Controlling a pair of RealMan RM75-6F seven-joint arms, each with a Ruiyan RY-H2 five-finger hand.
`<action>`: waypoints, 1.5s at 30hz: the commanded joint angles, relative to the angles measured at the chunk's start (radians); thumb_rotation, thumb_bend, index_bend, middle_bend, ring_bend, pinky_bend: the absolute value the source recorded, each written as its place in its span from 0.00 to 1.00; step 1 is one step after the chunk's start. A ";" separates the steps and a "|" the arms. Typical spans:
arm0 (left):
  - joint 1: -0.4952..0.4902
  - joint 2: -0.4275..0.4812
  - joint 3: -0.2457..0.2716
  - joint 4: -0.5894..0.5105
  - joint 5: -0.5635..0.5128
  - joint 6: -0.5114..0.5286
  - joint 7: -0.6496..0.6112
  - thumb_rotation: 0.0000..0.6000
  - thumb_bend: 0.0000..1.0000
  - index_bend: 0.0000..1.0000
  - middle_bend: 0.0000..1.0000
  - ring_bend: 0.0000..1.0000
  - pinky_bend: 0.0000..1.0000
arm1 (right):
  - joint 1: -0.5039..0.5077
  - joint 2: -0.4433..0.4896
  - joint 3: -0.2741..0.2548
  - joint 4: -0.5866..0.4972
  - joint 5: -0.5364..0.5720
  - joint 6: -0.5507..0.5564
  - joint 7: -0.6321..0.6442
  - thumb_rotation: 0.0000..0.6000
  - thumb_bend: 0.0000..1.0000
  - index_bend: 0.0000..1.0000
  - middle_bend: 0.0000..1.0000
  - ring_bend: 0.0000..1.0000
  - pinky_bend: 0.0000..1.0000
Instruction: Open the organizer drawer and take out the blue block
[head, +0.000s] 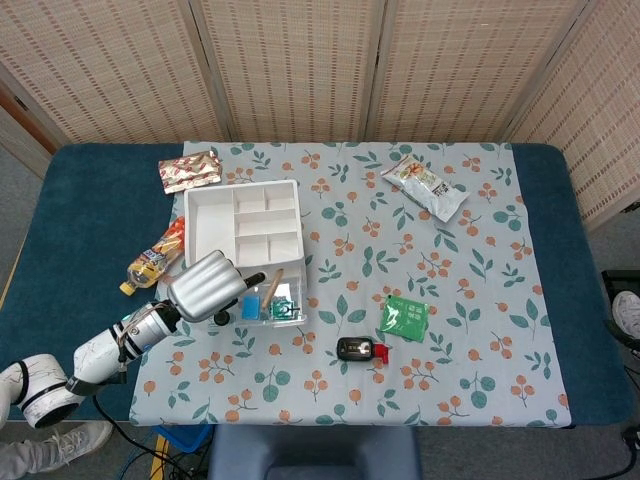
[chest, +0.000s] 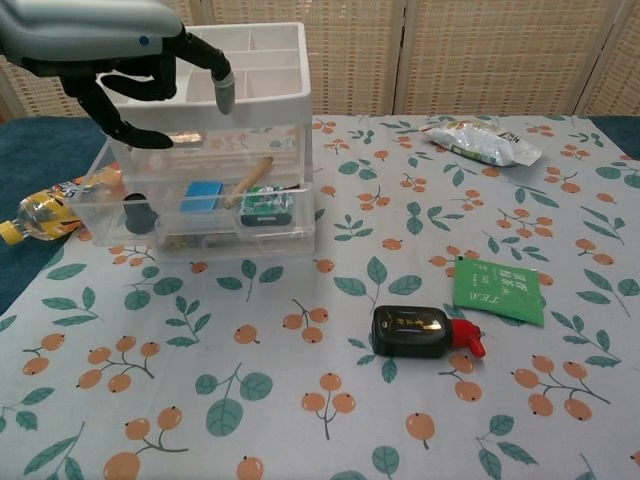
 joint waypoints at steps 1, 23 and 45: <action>-0.019 -0.005 0.003 0.032 0.063 -0.014 -0.005 1.00 0.27 0.35 0.95 0.99 1.00 | 0.001 -0.002 -0.002 0.002 0.001 -0.004 0.002 1.00 0.13 0.00 0.13 0.00 0.06; -0.046 -0.051 0.037 0.163 0.230 -0.039 -0.015 1.00 0.25 0.37 0.95 0.99 1.00 | 0.006 -0.004 0.005 -0.015 0.013 -0.002 0.000 1.00 0.13 0.00 0.13 0.00 0.06; -0.054 -0.083 0.040 0.181 0.235 -0.085 0.024 1.00 0.20 0.30 0.95 0.98 1.00 | 0.003 -0.013 -0.007 0.008 0.014 -0.013 0.003 1.00 0.13 0.00 0.13 0.00 0.06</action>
